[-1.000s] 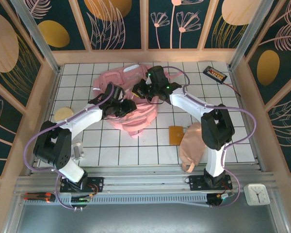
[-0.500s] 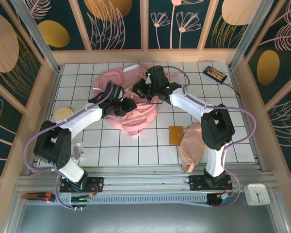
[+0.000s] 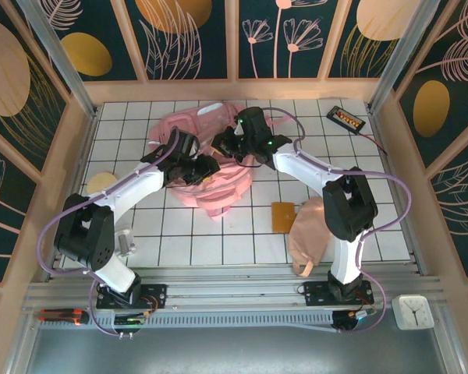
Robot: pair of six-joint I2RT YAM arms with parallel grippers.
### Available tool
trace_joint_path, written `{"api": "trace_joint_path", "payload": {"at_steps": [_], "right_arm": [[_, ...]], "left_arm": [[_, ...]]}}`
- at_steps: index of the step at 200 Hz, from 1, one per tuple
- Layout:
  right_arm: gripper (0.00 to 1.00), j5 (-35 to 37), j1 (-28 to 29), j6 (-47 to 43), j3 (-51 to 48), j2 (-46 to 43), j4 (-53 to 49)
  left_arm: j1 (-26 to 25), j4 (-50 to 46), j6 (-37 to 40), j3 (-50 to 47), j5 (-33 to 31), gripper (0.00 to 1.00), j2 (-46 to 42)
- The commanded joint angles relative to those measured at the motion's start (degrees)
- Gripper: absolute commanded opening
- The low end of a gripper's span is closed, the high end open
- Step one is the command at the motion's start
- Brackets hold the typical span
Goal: Pack books, pencil case, and school supplies into a backpack
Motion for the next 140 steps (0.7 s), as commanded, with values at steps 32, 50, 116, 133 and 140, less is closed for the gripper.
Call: {"api": "trace_joint_path", "payload": {"at_steps": [32, 50, 116, 133, 140], "right_arm": [[0.0, -5.9, 1.5, 0.6, -2.4, -2.6, 3.4], [0.0, -5.9, 1.2, 0.4, -3.0, -2.8, 3.7], [0.0, -5.9, 0.9, -1.0, -1.6, -2.6, 2.1], [0.0, -5.1, 0.7, -2.2, -0.9, -2.6, 0.5], [0.0, -4.9, 0.6, -2.4, -0.8, -2.6, 0.3]], "left_arm": [[0.0, 4.4, -1.0, 4.5, 3.4, 0.43, -1.5], [0.1, 3.1, -1.0, 4.6, 3.9, 0.48, -2.4], [0.4, 5.8, -6.0, -2.0, 7.9, 0.53, -5.0], [1.0, 4.9, -6.8, -6.0, 8.6, 0.54, -8.1], [1.3, 6.1, -8.1, -8.1, 9.0, 0.54, -9.5]]}}
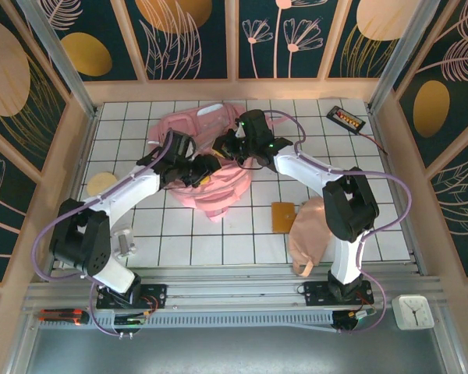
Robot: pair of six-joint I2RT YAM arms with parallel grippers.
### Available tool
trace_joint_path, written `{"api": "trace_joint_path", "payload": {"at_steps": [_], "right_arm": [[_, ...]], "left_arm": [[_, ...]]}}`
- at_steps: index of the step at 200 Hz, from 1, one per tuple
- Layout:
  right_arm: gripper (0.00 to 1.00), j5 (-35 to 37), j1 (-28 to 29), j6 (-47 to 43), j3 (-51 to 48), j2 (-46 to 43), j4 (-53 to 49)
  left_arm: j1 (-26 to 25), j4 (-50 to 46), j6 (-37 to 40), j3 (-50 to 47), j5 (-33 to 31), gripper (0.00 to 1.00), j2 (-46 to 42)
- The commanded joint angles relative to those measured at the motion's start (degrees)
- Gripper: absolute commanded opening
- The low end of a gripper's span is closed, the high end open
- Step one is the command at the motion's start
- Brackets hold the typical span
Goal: Pack books, pencil case, and school supplies into a backpack
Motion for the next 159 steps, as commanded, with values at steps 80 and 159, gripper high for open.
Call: {"api": "trace_joint_path", "payload": {"at_steps": [80, 159], "right_arm": [[0.0, -5.1, 1.6, -0.7, 0.9, -1.6, 1.9], [0.0, -5.2, 1.9, -0.6, -1.0, -3.1, 2.7]], "left_arm": [[1.0, 20.8, -20.4, -15.5, 4.1, 0.51, -11.9], [1.3, 28.9, -23.2, -18.7, 2.3, 0.49, -7.8]]}}
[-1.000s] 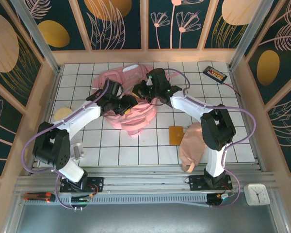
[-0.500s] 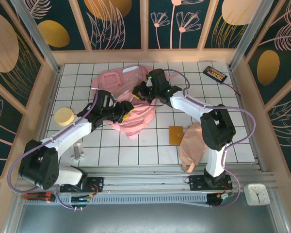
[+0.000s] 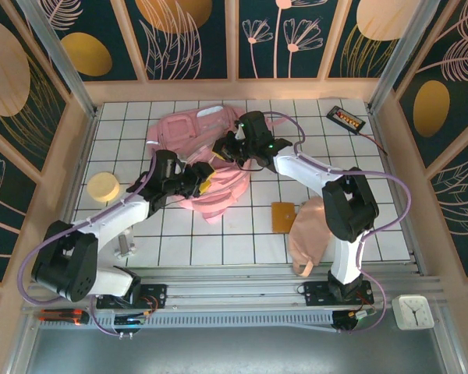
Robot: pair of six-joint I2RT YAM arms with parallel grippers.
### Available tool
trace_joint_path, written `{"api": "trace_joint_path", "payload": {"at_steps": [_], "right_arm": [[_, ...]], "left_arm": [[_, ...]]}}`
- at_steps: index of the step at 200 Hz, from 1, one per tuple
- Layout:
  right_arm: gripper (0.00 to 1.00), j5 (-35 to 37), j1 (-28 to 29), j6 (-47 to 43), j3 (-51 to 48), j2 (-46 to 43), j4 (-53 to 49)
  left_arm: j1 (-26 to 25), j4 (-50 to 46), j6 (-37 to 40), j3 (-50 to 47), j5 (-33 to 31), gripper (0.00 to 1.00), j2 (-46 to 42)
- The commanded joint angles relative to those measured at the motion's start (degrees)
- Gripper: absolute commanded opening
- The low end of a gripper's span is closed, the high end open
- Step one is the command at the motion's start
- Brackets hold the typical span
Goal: Pack books, pencil case, and school supplies into a backpack
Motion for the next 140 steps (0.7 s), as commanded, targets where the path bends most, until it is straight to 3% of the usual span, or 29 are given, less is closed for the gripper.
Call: {"api": "trace_joint_path", "payload": {"at_steps": [1, 140], "right_arm": [[0.0, -4.4, 1.8, -0.5, -0.5, -3.1, 3.1], [0.0, -5.1, 2.3, -1.0, 0.3, -3.5, 2.2]], "left_arm": [[0.5, 4.7, -3.0, -0.3, -0.4, 0.49, 1.6], [2.2, 1.4, 3.1, 8.1, -3.8, 0.36, 10.4]]}}
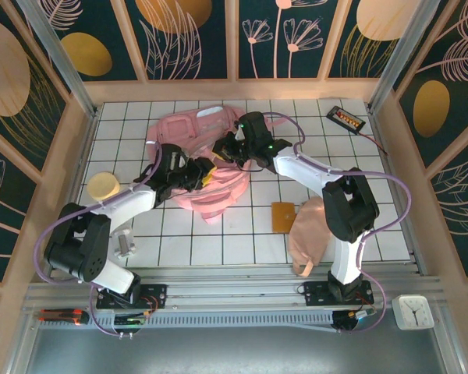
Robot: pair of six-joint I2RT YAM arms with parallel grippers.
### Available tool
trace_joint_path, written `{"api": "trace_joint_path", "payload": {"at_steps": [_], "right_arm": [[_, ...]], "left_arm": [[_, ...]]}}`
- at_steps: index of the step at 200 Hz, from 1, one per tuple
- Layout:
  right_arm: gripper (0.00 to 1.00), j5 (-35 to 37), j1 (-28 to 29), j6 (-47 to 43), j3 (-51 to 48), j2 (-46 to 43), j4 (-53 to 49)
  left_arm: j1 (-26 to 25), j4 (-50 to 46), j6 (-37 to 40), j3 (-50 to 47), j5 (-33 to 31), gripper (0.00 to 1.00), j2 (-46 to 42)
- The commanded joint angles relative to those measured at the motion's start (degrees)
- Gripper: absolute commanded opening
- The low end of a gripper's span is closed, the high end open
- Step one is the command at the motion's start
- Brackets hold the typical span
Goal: Pack books, pencil case, and school supplies into a backpack
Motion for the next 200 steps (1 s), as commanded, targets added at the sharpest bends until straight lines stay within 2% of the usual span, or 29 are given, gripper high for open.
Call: {"api": "trace_joint_path", "payload": {"at_steps": [1, 68, 93, 134, 175, 200], "right_arm": [[0.0, -5.8, 2.0, -0.9, 0.7, -3.1, 2.2], [0.0, -6.1, 2.3, -0.7, 3.3, -2.0, 1.3], [0.0, -5.9, 2.4, -0.5, 3.4, -1.9, 1.4], [0.0, -5.1, 1.9, -0.6, 3.9, -2.4, 0.8], [0.0, -2.7, 0.8, -2.2, 4.8, -3.7, -1.3], [0.0, -3.0, -0.3, -2.3, 5.0, -3.8, -1.6]], "left_arm": [[0.7, -0.3, 2.2, 3.4, -2.6, 0.35, 2.3], [1.3, -2.9, 5.4, 3.6, -2.9, 0.13, 3.5], [1.7, -3.4, 6.0, 3.4, -2.0, 0.0, 3.6], [2.9, -8.3, 9.5, 1.2, -1.9, 0.0, -0.2], [8.2, -17.3, 16.1, -6.0, -5.0, 0.0, -10.4], [11.2, -17.4, 17.5, -9.8, -4.0, 0.0, -13.7]]}}
